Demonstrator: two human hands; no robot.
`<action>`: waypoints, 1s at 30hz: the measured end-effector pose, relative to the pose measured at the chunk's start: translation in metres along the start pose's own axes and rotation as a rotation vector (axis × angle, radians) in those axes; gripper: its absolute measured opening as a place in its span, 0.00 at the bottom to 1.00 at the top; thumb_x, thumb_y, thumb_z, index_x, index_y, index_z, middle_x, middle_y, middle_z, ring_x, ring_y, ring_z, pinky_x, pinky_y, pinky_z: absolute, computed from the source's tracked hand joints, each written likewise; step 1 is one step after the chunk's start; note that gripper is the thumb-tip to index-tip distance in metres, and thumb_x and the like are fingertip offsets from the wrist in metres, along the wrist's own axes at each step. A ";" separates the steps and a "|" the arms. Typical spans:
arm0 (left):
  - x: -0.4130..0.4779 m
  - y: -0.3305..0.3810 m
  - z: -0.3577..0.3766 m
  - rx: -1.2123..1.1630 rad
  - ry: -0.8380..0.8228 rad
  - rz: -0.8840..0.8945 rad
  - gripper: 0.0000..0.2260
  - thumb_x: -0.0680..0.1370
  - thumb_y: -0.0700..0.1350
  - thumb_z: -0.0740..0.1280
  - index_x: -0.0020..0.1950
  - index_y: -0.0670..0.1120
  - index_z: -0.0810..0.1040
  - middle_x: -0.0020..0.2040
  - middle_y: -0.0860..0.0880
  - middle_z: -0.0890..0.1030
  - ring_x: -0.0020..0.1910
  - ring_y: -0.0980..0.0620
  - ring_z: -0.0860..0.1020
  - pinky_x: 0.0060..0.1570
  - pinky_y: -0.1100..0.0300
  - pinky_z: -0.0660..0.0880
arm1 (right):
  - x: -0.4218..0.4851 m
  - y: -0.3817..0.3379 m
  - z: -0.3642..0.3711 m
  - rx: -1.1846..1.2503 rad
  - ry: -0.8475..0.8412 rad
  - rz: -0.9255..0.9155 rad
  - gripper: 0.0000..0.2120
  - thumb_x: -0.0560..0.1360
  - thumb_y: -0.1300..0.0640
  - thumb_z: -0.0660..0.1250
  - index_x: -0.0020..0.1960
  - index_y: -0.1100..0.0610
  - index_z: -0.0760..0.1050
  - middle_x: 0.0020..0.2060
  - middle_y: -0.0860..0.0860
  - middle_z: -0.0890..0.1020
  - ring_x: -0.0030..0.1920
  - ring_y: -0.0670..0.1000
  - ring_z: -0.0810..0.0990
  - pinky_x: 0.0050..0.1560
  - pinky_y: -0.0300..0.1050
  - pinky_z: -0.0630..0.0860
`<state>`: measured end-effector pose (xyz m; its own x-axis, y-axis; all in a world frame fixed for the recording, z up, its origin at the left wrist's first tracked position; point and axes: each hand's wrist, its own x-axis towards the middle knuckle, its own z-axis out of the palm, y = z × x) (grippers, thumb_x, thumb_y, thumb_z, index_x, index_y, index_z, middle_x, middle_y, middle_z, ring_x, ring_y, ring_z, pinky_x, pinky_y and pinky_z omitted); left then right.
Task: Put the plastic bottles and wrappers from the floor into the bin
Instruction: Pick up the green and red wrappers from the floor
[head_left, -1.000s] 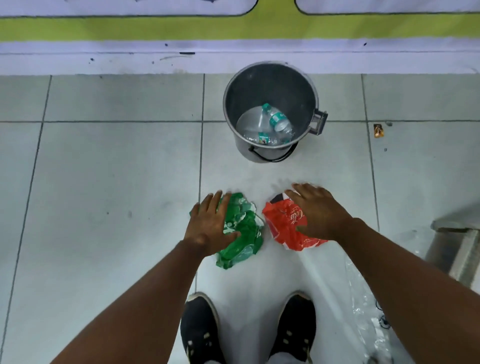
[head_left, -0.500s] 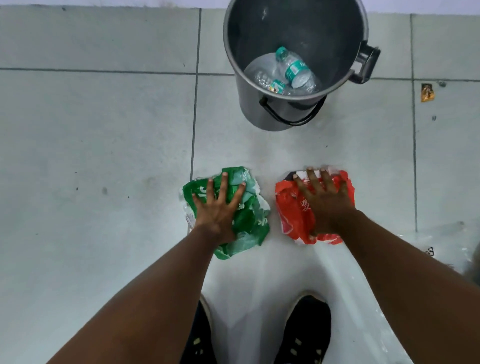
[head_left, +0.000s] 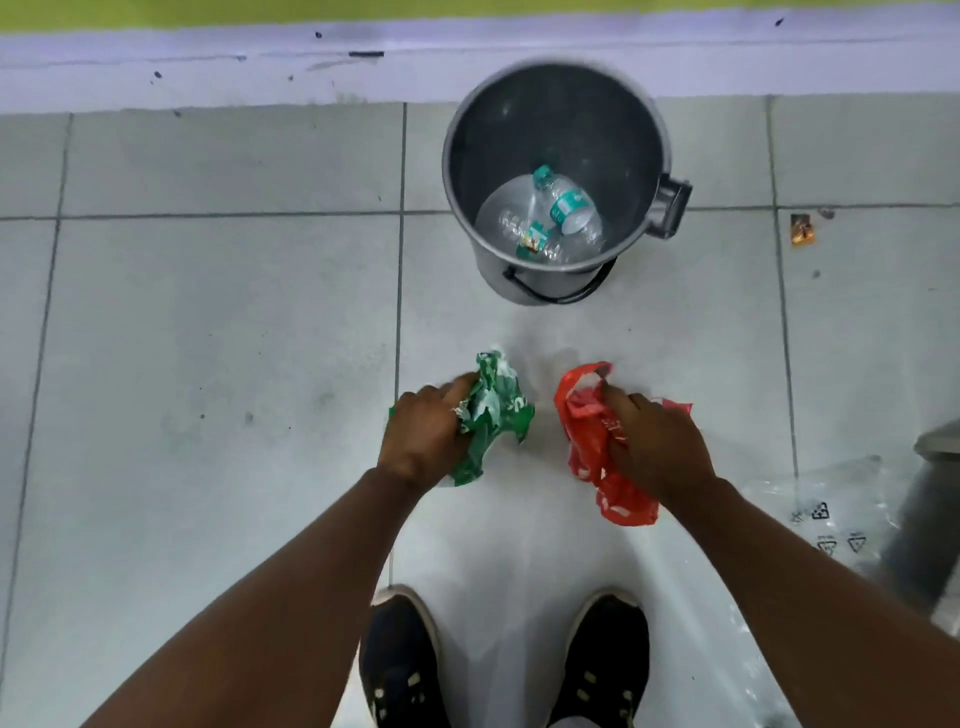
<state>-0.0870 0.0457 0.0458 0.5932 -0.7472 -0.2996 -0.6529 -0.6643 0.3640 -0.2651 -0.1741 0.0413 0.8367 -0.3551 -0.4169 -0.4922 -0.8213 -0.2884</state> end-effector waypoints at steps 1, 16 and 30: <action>0.004 0.005 -0.023 -0.030 0.054 0.004 0.28 0.68 0.43 0.75 0.67 0.45 0.74 0.48 0.40 0.83 0.41 0.35 0.79 0.41 0.48 0.74 | -0.001 -0.003 -0.020 0.043 0.044 0.015 0.28 0.73 0.53 0.68 0.71 0.55 0.68 0.48 0.57 0.83 0.46 0.62 0.82 0.50 0.56 0.76; 0.129 0.092 -0.223 -0.011 0.384 0.152 0.31 0.70 0.50 0.73 0.71 0.48 0.69 0.48 0.39 0.83 0.44 0.33 0.78 0.42 0.47 0.73 | 0.052 -0.012 -0.277 0.188 0.660 0.079 0.27 0.68 0.50 0.69 0.66 0.52 0.69 0.53 0.56 0.81 0.51 0.62 0.79 0.53 0.58 0.75; 0.190 0.104 -0.162 0.218 0.209 0.036 0.55 0.67 0.76 0.63 0.79 0.49 0.38 0.81 0.47 0.45 0.79 0.43 0.41 0.73 0.36 0.41 | 0.040 0.036 -0.248 0.231 0.591 0.102 0.27 0.72 0.46 0.70 0.69 0.47 0.67 0.59 0.51 0.80 0.57 0.57 0.78 0.59 0.57 0.75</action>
<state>0.0340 -0.1617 0.1698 0.6372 -0.7650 -0.0935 -0.7476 -0.6430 0.1666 -0.1896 -0.3284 0.2282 0.7418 -0.6665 0.0743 -0.5599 -0.6765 -0.4785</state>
